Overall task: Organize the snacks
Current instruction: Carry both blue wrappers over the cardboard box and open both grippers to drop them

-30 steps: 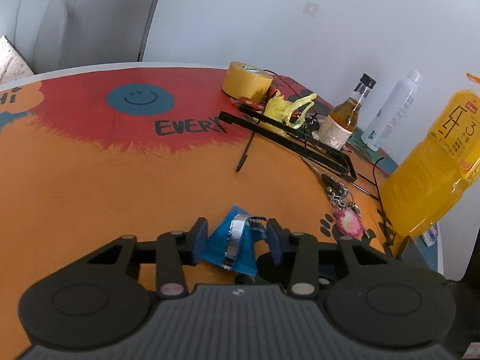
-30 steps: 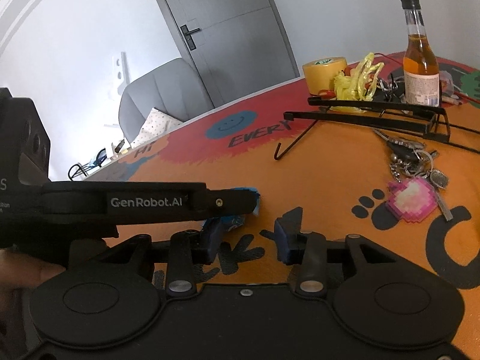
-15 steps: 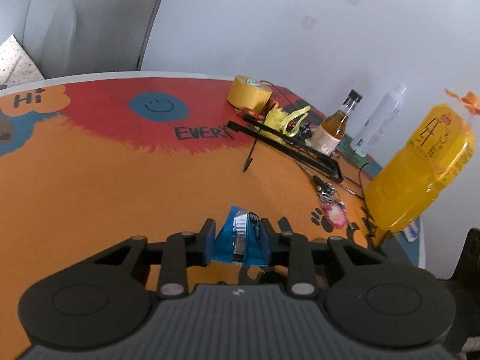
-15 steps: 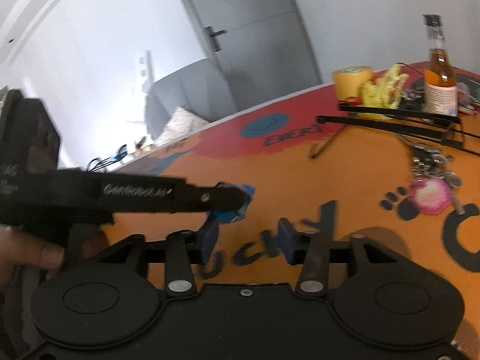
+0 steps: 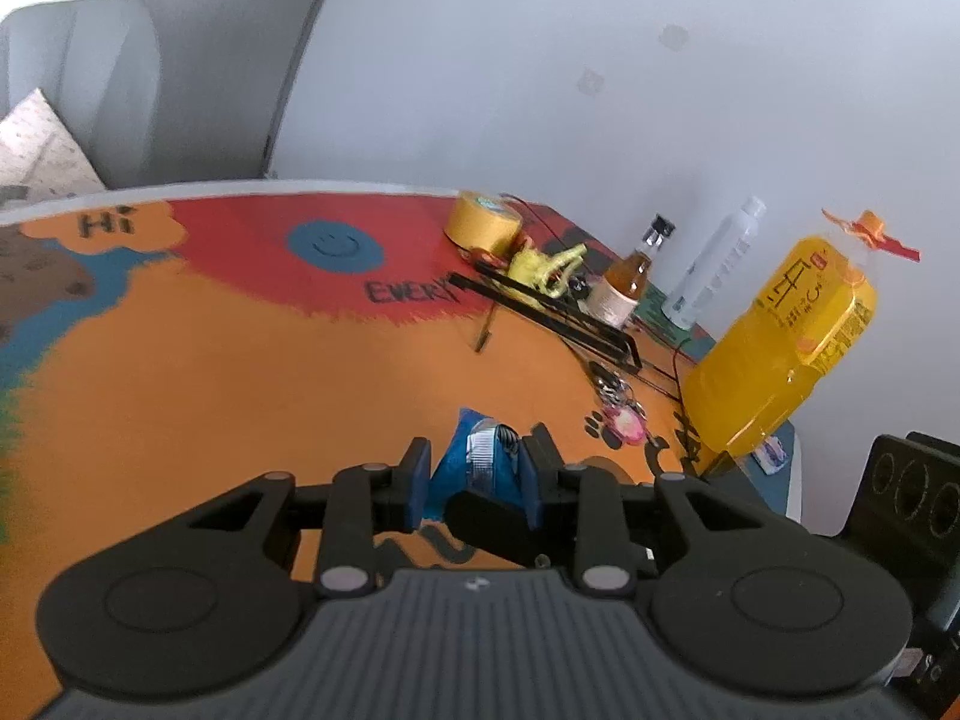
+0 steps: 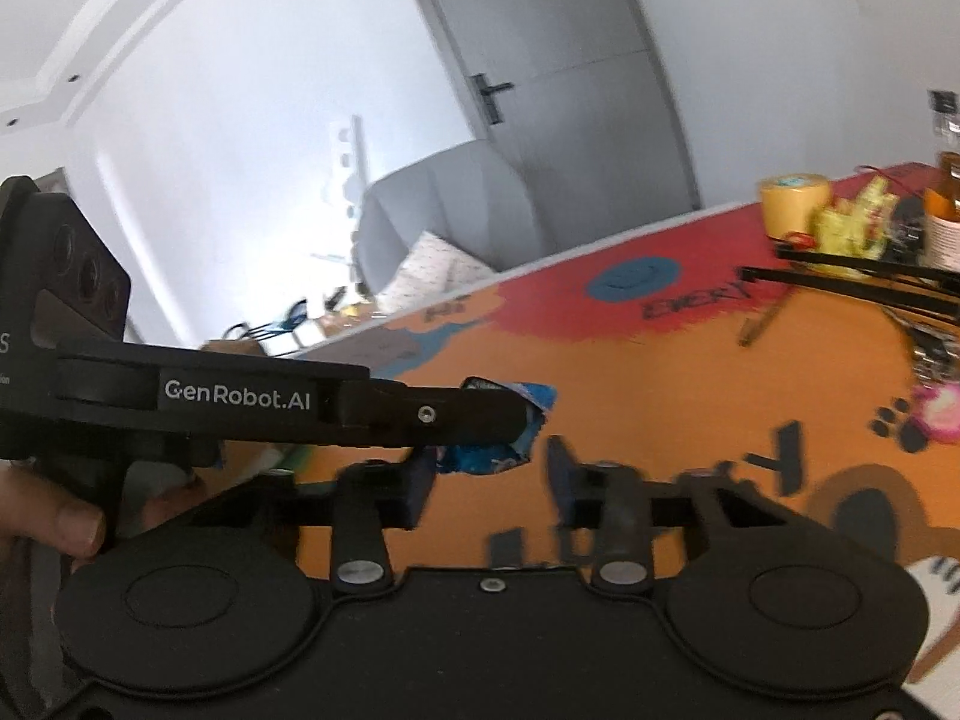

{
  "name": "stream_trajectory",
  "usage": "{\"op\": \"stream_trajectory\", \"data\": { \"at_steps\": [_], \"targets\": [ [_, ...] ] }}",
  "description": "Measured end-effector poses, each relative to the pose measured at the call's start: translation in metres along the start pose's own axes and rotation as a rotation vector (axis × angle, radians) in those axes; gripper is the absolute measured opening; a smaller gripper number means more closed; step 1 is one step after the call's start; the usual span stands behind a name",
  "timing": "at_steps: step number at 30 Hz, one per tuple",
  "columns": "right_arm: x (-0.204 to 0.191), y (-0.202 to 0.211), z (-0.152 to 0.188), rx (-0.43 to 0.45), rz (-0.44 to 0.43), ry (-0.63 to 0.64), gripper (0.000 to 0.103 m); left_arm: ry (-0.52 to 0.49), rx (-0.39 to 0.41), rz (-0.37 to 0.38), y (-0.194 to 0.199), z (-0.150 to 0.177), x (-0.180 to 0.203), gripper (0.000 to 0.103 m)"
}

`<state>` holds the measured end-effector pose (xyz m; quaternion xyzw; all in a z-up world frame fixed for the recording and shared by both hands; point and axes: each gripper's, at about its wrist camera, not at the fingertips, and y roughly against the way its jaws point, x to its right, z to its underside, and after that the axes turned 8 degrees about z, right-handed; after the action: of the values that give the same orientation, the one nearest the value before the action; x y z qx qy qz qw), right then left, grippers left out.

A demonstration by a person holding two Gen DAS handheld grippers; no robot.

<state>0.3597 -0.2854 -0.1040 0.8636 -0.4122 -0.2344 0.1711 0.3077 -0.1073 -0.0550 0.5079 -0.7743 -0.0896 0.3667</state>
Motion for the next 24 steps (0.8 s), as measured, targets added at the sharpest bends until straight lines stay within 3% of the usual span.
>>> {"op": "stream_trajectory", "data": {
  "at_steps": [24],
  "targets": [
    [-0.124,-0.023,-0.029,0.019,-0.170,0.106,0.026,0.049,0.194,-0.156,0.139,-0.012,-0.055,0.030]
  ]
}}
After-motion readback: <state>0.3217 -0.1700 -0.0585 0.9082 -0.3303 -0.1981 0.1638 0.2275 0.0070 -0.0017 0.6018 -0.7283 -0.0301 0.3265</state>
